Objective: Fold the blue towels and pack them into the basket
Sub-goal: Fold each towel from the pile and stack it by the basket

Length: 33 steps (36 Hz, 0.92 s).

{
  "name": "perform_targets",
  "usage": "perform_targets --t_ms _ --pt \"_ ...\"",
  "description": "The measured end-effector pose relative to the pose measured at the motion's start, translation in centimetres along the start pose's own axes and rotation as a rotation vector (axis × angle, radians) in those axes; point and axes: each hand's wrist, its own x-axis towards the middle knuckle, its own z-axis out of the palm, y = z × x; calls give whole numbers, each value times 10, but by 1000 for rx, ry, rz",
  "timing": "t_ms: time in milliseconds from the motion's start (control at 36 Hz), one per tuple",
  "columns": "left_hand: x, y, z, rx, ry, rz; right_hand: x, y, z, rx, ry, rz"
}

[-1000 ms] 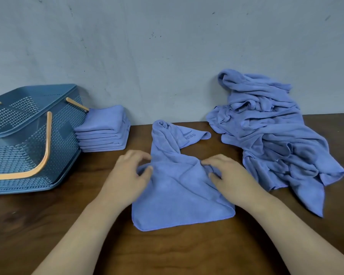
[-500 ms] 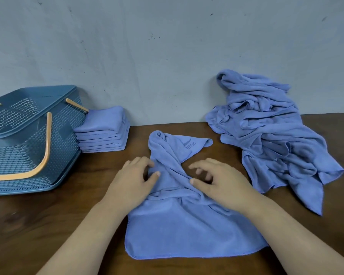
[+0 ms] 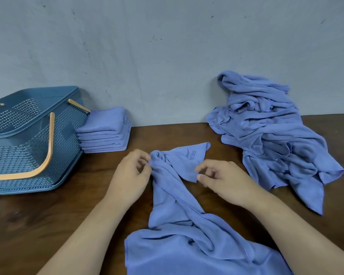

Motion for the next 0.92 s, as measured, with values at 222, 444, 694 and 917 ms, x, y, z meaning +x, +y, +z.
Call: perform_targets --t_ms 222,444,694,917 --pt "-3 1 13 -4 -232 -6 20 8 25 -256 31 98" --pt "-4 3 14 -92 -180 12 57 1 21 -420 55 28" --pt "3 7 6 -564 95 173 138 -43 0 175 217 -63" --pt "5 -17 13 -289 -79 108 126 -9 18 241 169 183"
